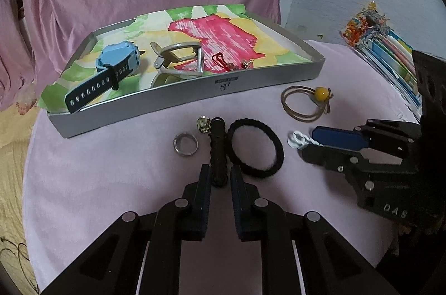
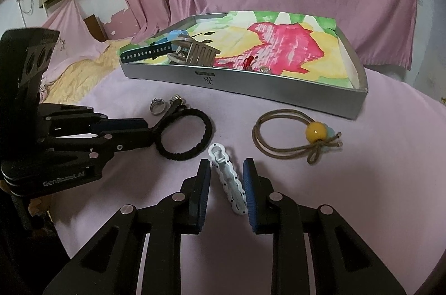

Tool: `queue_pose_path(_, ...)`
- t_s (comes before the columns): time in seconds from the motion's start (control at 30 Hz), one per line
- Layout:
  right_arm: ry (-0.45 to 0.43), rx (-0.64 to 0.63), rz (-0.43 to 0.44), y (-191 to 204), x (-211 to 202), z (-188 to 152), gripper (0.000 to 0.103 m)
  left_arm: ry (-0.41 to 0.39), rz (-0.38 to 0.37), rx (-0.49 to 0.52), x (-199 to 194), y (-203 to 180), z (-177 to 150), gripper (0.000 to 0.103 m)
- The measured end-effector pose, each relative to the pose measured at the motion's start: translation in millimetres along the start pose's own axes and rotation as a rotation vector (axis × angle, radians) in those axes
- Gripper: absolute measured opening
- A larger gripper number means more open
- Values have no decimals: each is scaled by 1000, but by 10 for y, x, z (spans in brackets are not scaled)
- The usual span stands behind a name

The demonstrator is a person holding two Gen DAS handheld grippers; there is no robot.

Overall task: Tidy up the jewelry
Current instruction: 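Grasp the black beaded stick with the left gripper while the right gripper grasps the white chain hair clip, then carry the beaded stick and white chain clip into the grey tray and open both grippers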

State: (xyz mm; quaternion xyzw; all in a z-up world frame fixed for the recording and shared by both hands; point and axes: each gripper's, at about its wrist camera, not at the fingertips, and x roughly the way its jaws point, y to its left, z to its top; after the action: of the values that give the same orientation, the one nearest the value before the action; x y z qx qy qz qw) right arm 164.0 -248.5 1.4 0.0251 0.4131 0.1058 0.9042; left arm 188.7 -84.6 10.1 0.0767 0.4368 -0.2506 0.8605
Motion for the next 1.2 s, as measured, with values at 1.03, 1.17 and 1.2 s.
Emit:
queue_pose_path(1.03, -126, 66, 37, -114, -201, 136, 12, -203, 22, -165, -439, 141, -25, 11)
queue_pose_path(1.17, -167, 57, 34, -129, -222, 304, 12, -240, 46, -200, -445, 267, 156, 11)
queue_pose_path(1.2, -178, 54, 32, -134, -226, 354, 12, -245, 52, -208, -438, 295, 192, 11)
